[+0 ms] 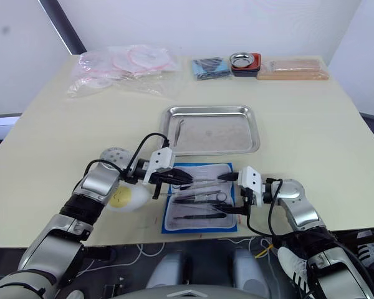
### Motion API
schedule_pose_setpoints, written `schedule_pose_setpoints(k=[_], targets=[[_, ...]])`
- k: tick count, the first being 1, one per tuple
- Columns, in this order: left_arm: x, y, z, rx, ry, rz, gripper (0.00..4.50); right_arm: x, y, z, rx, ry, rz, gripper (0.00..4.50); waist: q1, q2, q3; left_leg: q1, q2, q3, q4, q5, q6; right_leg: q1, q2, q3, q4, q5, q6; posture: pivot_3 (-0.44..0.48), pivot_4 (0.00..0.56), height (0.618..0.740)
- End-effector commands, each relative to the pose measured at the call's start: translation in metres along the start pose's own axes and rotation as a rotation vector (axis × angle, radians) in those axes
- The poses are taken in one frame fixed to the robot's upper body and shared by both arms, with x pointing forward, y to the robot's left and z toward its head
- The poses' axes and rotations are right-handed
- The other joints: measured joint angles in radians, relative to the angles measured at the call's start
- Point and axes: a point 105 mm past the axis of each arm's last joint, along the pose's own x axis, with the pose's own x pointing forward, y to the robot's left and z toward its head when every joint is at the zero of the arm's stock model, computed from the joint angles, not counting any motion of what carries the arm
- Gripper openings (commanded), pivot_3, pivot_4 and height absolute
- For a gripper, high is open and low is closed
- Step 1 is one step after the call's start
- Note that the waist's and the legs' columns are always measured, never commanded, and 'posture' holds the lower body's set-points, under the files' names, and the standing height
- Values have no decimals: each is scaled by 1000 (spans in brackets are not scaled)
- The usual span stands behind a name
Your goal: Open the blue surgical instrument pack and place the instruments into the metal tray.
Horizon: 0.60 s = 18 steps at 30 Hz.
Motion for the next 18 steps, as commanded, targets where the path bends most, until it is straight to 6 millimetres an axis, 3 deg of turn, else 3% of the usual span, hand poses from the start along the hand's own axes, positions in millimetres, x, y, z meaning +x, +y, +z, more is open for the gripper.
schedule_pose_setpoints(k=[1, 18], targets=[[1, 0, 13, 22, 17, -10, 27, -4, 21, -50, 148, 163, 22, 4500, 0, 0, 0, 0, 0, 0, 0, 0, 0, 0, 0, 0, 0, 0, 0, 0, 150, 740], [-15, 8, 35, -7, 155, -26, 27, -2, 20, -50, 145, 162, 24, 4500, -3, 0, 0, 0, 0, 0, 0, 0, 0, 0, 1, 1, 0, 0, 0, 0, 150, 740]])
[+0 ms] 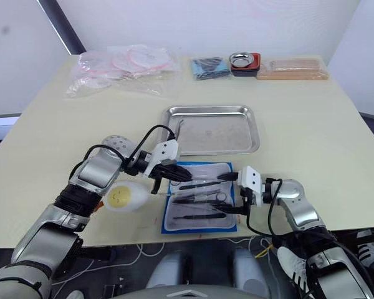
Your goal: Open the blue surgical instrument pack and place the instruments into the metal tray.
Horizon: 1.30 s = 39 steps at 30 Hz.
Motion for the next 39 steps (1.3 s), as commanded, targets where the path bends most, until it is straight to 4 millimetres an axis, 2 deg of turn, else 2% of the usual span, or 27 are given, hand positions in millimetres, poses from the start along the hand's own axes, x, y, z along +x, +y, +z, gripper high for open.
schedule_pose_setpoints(k=[1, 16, 29, 35, 39], targets=[[-9, 1, 15, 49, 15, 4, 27, -3, 20, -50, 145, 164, 23, 4500, 0, 0, 0, 0, 0, 0, 0, 0, 0, 0, 0, 0, 0, 0, 0, 0, 150, 740], [-24, -4, 8, 31, 118, 15, 27, -3, 21, -50, 145, 164, 25, 4500, -1, 0, 0, 0, 0, 0, 0, 0, 0, 0, 0, 1, 0, 0, 0, 0, 150, 740], [-54, -1, 6, 5, 148, 74, 27, -3, 23, -51, 153, 161, 27, 4500, -1, 0, 0, 0, 0, 0, 0, 0, 0, 0, 0, 1, 0, -1, 1, 0, 150, 740], [-76, 1, 13, -27, 131, 111, 27, -3, 23, -51, 152, 162, 30, 4500, -1, 0, 0, 0, 0, 0, 0, 0, 0, 0, 0, 0, 0, -2, 2, 0, 150, 740], [-79, 6, 26, -58, 52, 160, 27, -3, 23, -51, 152, 164, 33, 4500, -1, 0, 0, 0, 0, 0, 0, 0, 0, 0, 0, 1, 0, -2, 2, 0, 150, 740]])
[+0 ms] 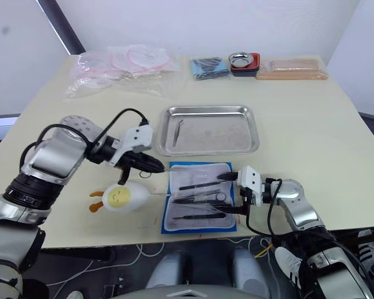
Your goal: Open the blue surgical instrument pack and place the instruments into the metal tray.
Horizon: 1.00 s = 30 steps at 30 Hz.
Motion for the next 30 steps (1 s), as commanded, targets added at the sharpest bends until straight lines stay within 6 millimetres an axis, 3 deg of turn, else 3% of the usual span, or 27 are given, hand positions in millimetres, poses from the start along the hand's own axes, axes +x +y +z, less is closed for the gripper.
schedule_pose_setpoints(k=[1, 6, 10, 15, 22, 24, 30], targets=[[-8, 7, 26, -14, -126, 79, 27, -4, 23, -51, 151, 166, 36, 4500, 0, 0, 0, 0, 0, 0, 0, 0, 0, 0, 0, 0, 0, 0, 0, 0, 150, 740], [12, 26, 48, -166, -318, 288, 27, -4, 24, -51, 151, 167, 37, 4500, 2, -1, -1, 0, 0, -1, 1, 0, 0, 0, 0, -1, 1, 0, 0, 0, 150, 740], [31, 30, 60, -265, -396, 381, 27, -4, 24, -51, 152, 169, 40, 4500, 0, -2, -1, 0, 0, -1, 1, 0, 0, 0, 0, 0, 1, 3, 2, 0, 150, 740], [43, 42, 63, -377, -446, 548, 27, -4, 24, -51, 149, 171, 43, 4500, 1, -2, -1, 0, -1, -1, 1, 0, 0, 0, 0, 0, 2, 4, 1, 0, 150, 740], [45, 64, 56, -508, -479, 802, 27, -3, 24, -51, 151, 168, 44, 4500, 1, -2, -1, 0, -1, -1, 1, 0, 0, 0, -1, 0, 2, 4, 1, 0, 150, 740], [47, 67, 55, -588, -507, 842, 27, -2, 24, -51, 151, 166, 43, 4500, 1, -2, -1, 0, -1, -1, 1, 0, 0, 1, -1, 0, 2, 5, 1, 0, 150, 740], [59, 70, 48, -617, -445, 951, 27, -2, 24, -51, 155, 163, 37, 4500, 0, -2, -1, 0, -1, -2, 1, 0, 0, 1, -1, 0, 2, 5, 1, 0, 150, 740]])
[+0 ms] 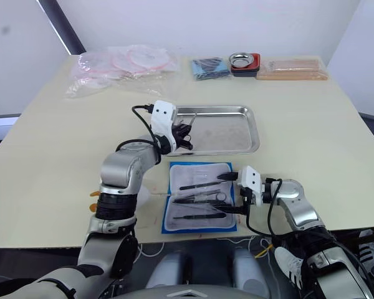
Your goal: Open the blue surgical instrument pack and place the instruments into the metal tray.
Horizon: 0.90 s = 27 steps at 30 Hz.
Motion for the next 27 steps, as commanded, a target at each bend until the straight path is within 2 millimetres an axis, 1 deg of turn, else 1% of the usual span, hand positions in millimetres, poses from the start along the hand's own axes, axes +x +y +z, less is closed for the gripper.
schedule_pose_setpoints(k=[1, 3, 6, 10, 13, 18, 23, 24, 25, 26, 27], targets=[[3, 5, 3, 15, -24, 97, 27, -3, 25, -51, 154, 163, 37, 4500, 0, 0, 0, 0, 0, 0, 0, 0, 0, 0, 0, 0, 0, 0, 0, 0, 150, 740], [6, 8, -1, -27, -4, 152, 27, -2, 26, -51, 154, 163, 39, 4500, 1, 0, 0, 0, 0, 0, 0, 0, 0, 0, 0, 0, 0, 0, 0, 0, 150, 740], [10, 11, -5, -45, 5, 199, 27, -1, 25, -51, 151, 162, 41, 4500, 0, 0, 0, 0, 0, 0, 0, 0, 0, 0, 0, 0, 0, 0, 0, 0, 150, 740], [15, 7, -14, -87, 39, 194, 27, 0, 25, -50, 149, 159, 46, 4500, 0, 0, 0, 0, 0, 0, 0, 0, 0, 0, 0, 0, 0, 0, 0, 0, 150, 740], [17, 10, -14, -105, 31, 224, 27, 1, 26, -51, 148, 159, 48, 4500, 0, 0, 0, 0, 0, 0, 0, 0, 0, 0, 0, 0, 0, 0, 0, 0, 150, 740], [18, 11, -19, -160, 42, 239, 27, 2, 26, -50, 148, 157, 45, 4500, -1, 0, 0, 0, 0, 0, 0, 0, 0, 0, 0, 0, 0, 0, 0, 0, 150, 740], [20, 9, -17, -141, 37, 207, 27, 3, 26, -51, 150, 156, 49, 4500, -1, 0, 0, 0, 0, 0, 0, 0, 0, 0, 0, 0, 0, 0, 0, 0, 150, 740], [21, 9, -16, -142, 33, 214, 807, 3, 26, -50, 150, 156, 49, 4500, -1, 0, 0, 0, -1, 0, 0, 0, 0, 1, 0, 0, 0, 0, 0, 0, 150, 740], [21, 9, -15, -141, 30, 222, 984, 3, 26, -50, 149, 155, 50, 4500, -1, 0, 0, 0, -1, 0, 0, 0, 0, 0, 0, 0, 0, 0, 0, 0, 150, 740], [21, 10, -14, -144, 29, 226, 1451, 4, 26, -50, 148, 154, 50, 4500, -2, -1, 0, 0, -1, 0, 0, 0, 0, 1, 0, 0, 0, 0, 0, 0, 150, 740], [22, 9, -13, -148, 28, 224, 1799, 4, 26, -50, 148, 153, 49, 4500, -2, -1, 0, 0, 0, 0, 0, 0, 0, 1, 0, 0, 0, 0, 0, 0, 150, 740]])
